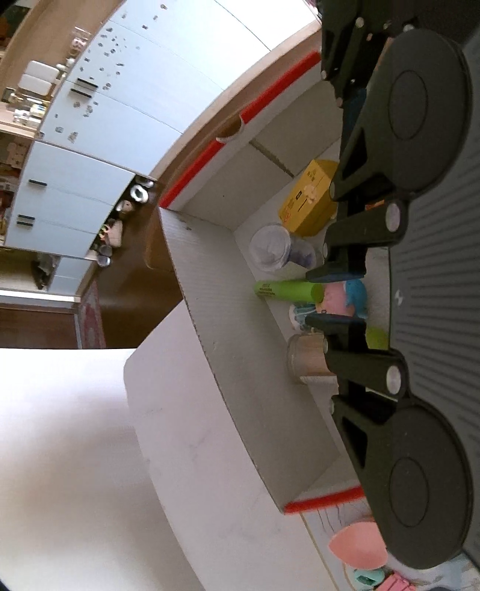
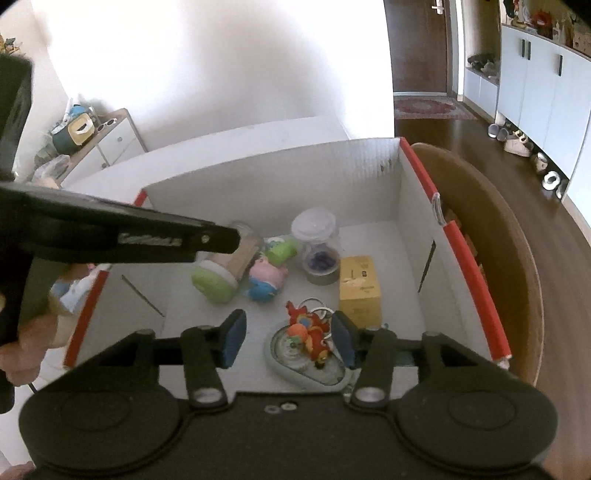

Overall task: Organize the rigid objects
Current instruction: 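Release the highlighter with the left tool and withdraw both tools from the shoebox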

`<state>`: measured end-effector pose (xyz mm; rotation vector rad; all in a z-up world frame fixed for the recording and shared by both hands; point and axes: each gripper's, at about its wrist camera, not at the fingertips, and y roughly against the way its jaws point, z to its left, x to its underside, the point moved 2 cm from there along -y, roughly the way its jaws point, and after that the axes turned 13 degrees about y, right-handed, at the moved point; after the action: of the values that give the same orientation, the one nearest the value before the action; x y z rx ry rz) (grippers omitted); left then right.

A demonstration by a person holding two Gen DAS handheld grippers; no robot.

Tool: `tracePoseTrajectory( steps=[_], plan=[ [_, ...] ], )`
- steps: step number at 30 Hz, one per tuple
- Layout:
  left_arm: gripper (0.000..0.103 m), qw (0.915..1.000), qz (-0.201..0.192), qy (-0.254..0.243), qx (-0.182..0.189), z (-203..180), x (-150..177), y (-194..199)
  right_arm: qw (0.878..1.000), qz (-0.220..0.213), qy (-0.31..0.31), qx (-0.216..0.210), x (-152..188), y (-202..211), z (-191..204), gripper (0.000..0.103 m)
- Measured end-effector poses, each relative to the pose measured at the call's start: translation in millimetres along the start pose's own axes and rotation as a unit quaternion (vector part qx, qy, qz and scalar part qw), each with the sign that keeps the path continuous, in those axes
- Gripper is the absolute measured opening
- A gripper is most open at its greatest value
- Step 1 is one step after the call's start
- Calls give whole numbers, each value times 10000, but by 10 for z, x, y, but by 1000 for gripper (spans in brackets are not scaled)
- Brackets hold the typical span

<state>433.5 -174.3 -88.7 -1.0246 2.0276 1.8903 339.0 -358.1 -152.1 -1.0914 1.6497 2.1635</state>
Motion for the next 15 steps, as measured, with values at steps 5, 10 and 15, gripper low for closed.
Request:
tracePoseTrajectory(
  steps=[5, 10, 15],
  plan=[
    [17, 9997, -106, 121, 176, 98, 80, 243, 9999, -100, 56, 19, 20, 144, 80, 60],
    [17, 9992, -225, 203, 242, 230, 162, 452, 9997, -174, 54, 137, 8, 246, 168, 69],
    [17, 9985, -335, 304, 314, 389, 281, 634, 9993, -290, 45, 216, -15, 338, 271, 78]
  ],
)
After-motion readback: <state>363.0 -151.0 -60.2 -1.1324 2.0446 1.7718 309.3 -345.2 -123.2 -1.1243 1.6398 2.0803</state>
